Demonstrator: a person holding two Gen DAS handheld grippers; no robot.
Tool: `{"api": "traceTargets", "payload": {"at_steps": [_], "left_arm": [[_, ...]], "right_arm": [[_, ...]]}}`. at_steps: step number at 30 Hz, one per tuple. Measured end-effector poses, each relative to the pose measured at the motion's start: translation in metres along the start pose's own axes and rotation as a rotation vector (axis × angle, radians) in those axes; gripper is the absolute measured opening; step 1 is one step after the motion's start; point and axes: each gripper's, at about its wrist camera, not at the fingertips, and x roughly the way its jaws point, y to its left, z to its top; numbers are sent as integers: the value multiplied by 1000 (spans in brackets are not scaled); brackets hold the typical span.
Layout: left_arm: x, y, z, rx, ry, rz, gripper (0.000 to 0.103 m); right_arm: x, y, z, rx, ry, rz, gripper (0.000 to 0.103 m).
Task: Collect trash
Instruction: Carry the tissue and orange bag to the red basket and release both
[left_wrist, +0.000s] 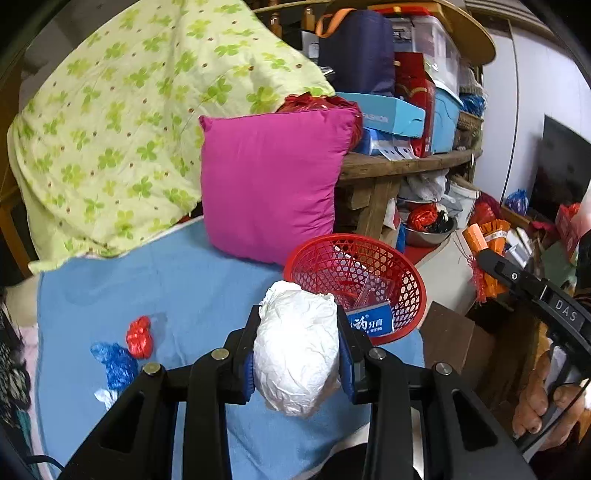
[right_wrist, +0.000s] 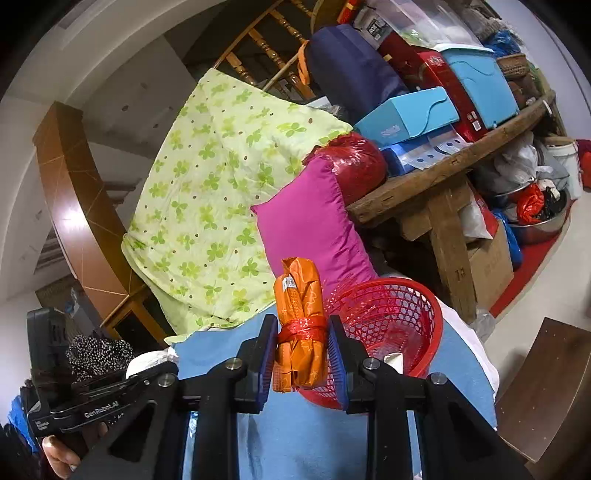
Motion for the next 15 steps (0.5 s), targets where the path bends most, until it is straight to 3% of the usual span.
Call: {"api": "traceTargets", "payload": {"at_steps": [6, 15], "left_arm": [[11, -27, 10, 70, -18, 34, 37], [33, -52, 18, 115, -26, -1, 38]], "right_arm": [[0, -15, 3, 26, -7, -1, 29], [7, -31, 5, 42, 9, 2, 29]]}}
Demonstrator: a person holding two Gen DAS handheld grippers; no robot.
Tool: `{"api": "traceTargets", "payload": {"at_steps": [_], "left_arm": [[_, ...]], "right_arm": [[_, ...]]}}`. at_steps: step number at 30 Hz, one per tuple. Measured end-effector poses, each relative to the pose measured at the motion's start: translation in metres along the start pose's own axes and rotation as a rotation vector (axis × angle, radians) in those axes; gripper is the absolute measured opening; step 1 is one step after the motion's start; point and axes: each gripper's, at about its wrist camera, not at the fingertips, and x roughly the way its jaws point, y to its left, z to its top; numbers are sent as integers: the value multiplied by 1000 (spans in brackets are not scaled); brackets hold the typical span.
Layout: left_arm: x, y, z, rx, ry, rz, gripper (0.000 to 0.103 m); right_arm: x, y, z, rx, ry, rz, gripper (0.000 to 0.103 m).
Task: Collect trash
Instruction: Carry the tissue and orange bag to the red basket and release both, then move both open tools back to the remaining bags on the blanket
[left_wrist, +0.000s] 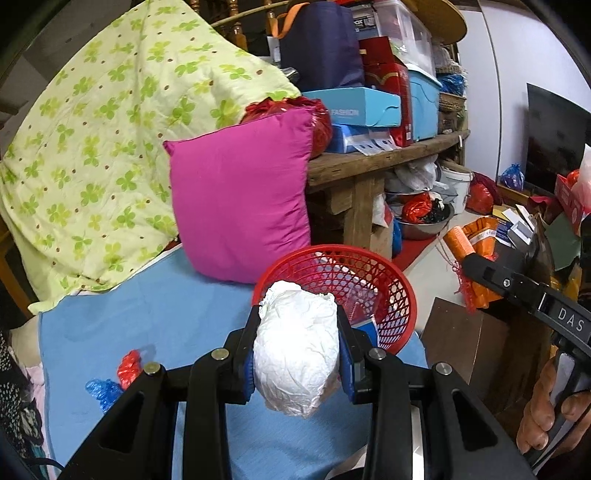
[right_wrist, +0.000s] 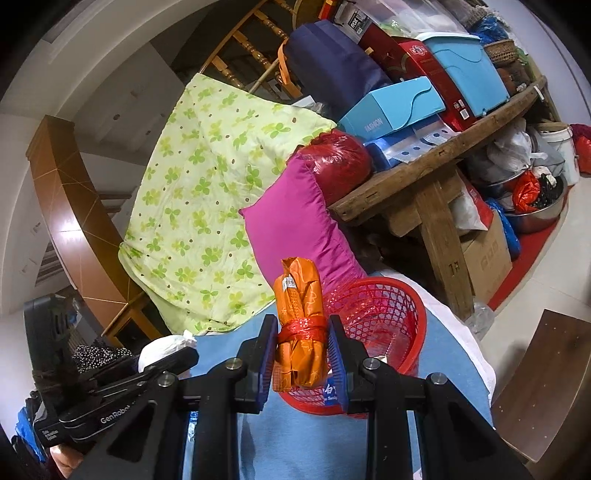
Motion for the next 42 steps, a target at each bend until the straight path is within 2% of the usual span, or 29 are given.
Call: {"api": "traceTargets", "payload": {"at_steps": [8, 10, 17, 20, 21, 22, 23, 24, 25, 28, 32, 37, 42], "left_arm": [[30, 0, 4, -51, 4, -119, 39], [42, 3, 5, -72, 14, -154, 39], [91, 13, 10, -111, 64, -206, 41], [111, 15, 11, -113, 75, -206, 56], [117, 17, 11, -118, 82, -198, 66], [120, 19, 10, -126, 85, -192, 71], [122, 24, 8, -140, 84, -193, 71], [122, 29, 5, -153, 84, -200, 72], [121, 35, 2, -163, 89, -198, 71], [109, 57, -12, -177, 86, -177, 72], [80, 98, -45, -184, 98, -83, 72], [27, 161, -114, -213, 140, 100, 72], [-42, 237, -190, -334, 183, 296, 72]], "right_arm": [[19, -14, 0, 16, 40, -2, 29], [29, -19, -1, 30, 56, 0, 30], [80, -44, -1, 97, 113, 2, 31], [107, -51, -4, 127, 133, 17, 31], [118, -54, -5, 142, 143, 19, 32], [128, -58, -6, 168, 158, 23, 33], [135, -59, -8, 186, 169, 25, 40], [142, -62, -10, 208, 178, 24, 62], [144, -63, -11, 222, 169, 17, 68], [141, -56, -13, 209, 143, 27, 69], [128, -36, -15, 143, 122, 12, 69], [108, 13, -17, 55, 100, 58, 69], [109, 82, -29, -43, 135, 155, 69]]}}
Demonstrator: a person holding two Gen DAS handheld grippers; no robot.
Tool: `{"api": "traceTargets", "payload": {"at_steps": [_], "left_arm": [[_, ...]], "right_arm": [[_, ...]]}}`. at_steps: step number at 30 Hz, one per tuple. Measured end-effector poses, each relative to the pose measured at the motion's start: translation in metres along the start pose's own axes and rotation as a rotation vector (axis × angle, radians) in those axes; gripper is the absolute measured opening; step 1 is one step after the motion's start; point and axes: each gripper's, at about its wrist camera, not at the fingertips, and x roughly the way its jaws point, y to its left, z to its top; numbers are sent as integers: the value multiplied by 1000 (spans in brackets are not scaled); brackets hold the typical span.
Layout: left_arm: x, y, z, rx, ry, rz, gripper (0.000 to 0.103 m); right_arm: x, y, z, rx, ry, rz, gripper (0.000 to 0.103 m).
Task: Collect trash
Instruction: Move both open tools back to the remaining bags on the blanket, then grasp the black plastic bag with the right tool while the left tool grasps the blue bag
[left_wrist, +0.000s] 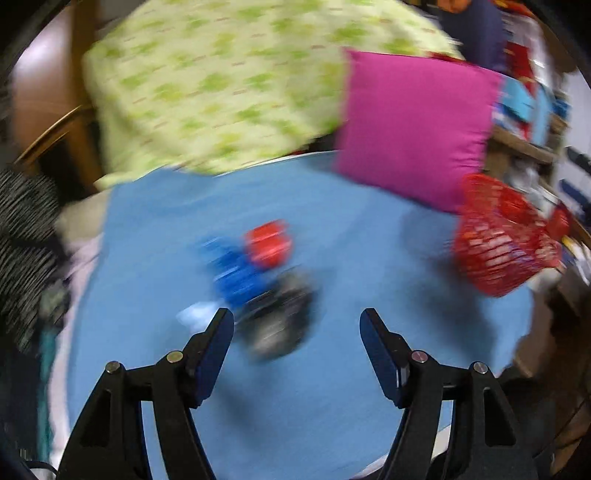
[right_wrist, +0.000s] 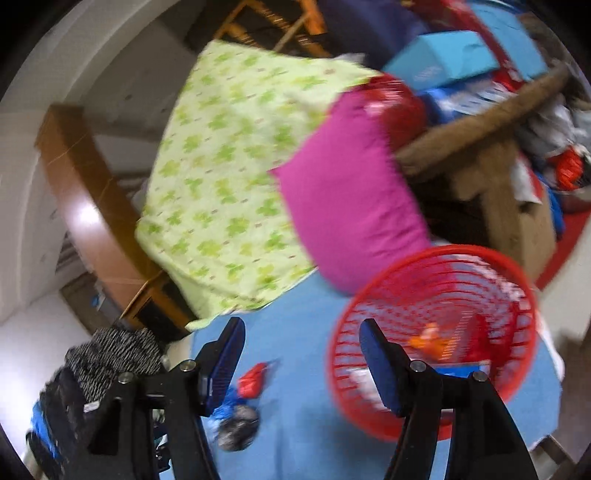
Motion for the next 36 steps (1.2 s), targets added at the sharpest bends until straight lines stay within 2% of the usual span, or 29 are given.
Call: {"api": "traceTargets", "payload": {"at_steps": [3, 6, 9, 16, 21, 33, 34, 35, 36], "left_arm": [[-15, 50, -24, -88, 5, 79, 72], [-26, 98, -50, -198, 12, 125, 72], [-27, 124, -67, -255, 22, 139, 72], [-12, 136, -81, -287, 32, 96, 72], [-4, 141, -88, -294, 42, 70, 72], [3, 173, -98, -341, 69, 96, 72], [4, 174, -97, -343, 70, 95, 72], [4, 174, -95, -343, 71, 95, 72], [6, 172, -92, -339, 72, 92, 72]], "right_arm": [[21, 42, -15, -61, 62, 55, 69], [53, 76, -38, -102, 152, 98, 69], [90, 97, -66, -105, 259, 126, 69], [169, 111, -127, -59, 482, 124, 69], [220, 105, -166, -10, 609, 66, 69], [317, 106, -232, 71, 738, -95, 69], [319, 105, -235, 74, 726, -91, 67], [319, 105, -236, 57, 701, -90, 55], [318, 106, -236, 22, 691, -84, 47]]}}
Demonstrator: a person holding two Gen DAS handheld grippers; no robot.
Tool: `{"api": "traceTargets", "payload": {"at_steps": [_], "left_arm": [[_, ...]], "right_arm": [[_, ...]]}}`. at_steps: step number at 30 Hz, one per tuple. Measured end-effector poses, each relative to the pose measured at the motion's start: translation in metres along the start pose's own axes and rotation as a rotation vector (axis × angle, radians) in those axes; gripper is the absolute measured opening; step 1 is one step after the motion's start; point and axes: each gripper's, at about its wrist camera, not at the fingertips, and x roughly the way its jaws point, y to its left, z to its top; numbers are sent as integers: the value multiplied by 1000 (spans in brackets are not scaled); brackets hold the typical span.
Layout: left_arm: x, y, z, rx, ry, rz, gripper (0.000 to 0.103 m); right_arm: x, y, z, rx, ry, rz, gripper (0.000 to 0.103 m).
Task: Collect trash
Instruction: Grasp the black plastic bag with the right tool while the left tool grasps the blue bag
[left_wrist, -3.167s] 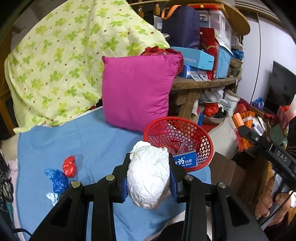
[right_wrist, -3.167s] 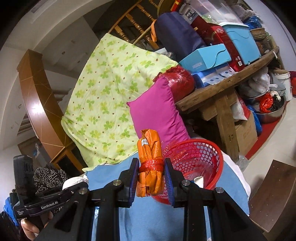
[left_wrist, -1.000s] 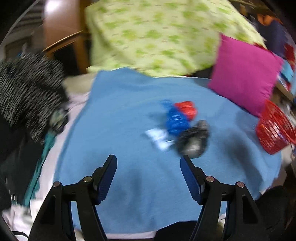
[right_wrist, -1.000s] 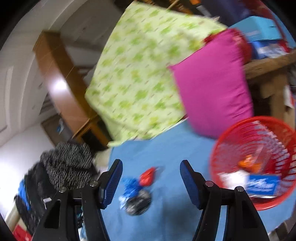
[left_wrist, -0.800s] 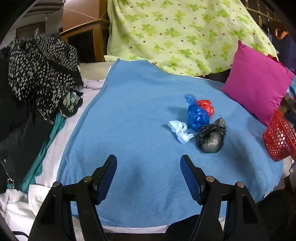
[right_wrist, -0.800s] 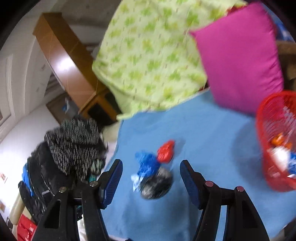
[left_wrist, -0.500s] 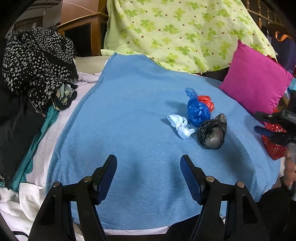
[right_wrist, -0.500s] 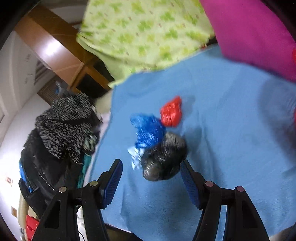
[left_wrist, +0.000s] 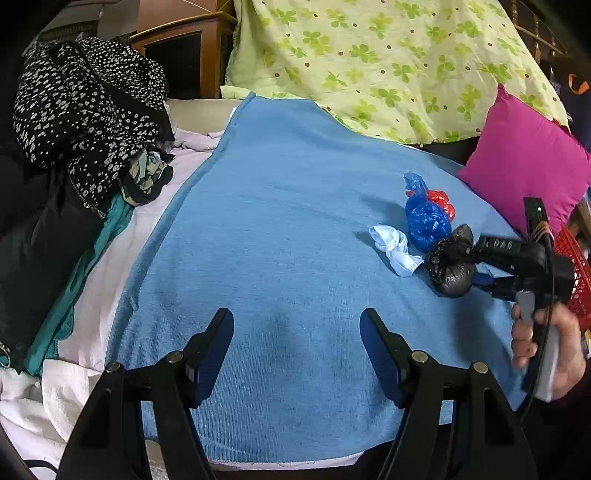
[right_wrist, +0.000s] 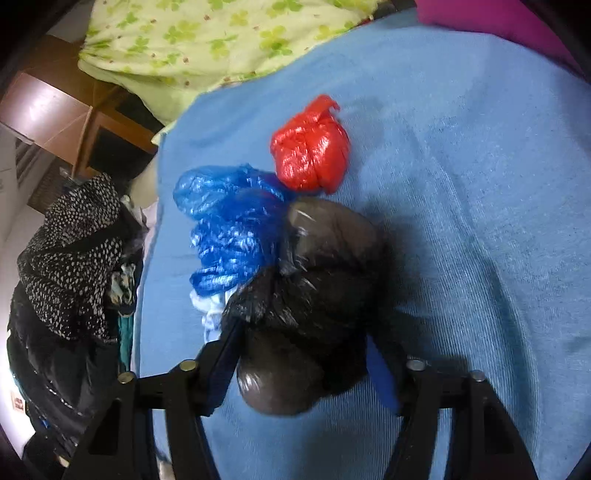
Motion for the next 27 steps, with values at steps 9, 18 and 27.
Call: {"api": "traceTargets", "payload": {"at_steps": [9, 18, 27], "left_arm": [[30, -69, 48, 58, 18, -123, 72], [105, -160, 105, 92, 84, -168, 76], [182, -179, 109, 20, 234, -122, 61]], "right_arm": [[-64, -42, 13, 37, -160, 0, 45], [-103, -76, 29, 74, -208, 8, 45], [-129, -92, 36, 44, -246, 15, 45]]}}
